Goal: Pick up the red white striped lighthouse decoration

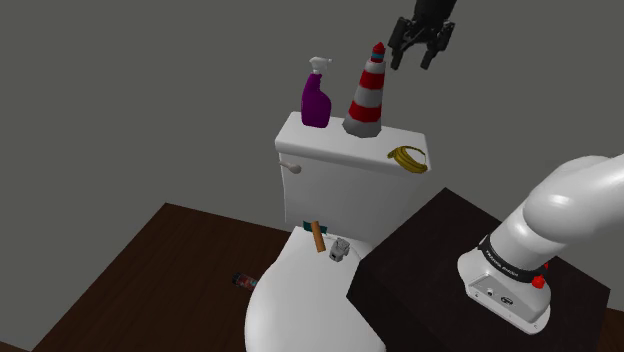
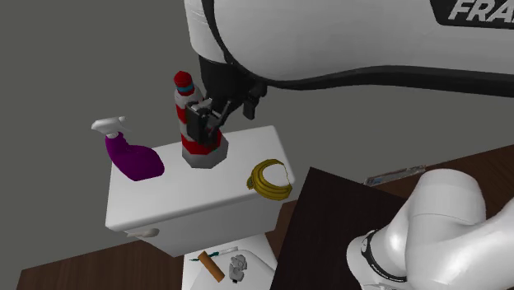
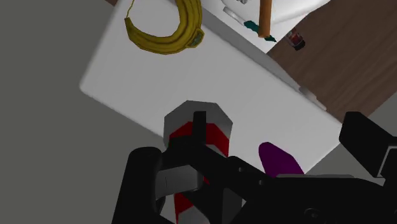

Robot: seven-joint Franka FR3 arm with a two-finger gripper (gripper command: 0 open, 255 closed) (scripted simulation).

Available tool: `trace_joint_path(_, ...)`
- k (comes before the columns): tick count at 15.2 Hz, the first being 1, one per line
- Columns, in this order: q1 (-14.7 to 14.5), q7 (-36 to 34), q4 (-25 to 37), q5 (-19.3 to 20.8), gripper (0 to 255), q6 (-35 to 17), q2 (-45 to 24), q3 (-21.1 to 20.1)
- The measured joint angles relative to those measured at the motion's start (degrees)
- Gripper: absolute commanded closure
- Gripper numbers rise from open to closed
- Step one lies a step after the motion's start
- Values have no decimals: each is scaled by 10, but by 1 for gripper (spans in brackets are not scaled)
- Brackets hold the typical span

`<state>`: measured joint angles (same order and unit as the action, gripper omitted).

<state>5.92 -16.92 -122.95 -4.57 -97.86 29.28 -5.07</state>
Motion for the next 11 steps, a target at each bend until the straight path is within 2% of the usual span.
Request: trace_joint_path(11,57,-154,184,40,0,-58,-203,-4)
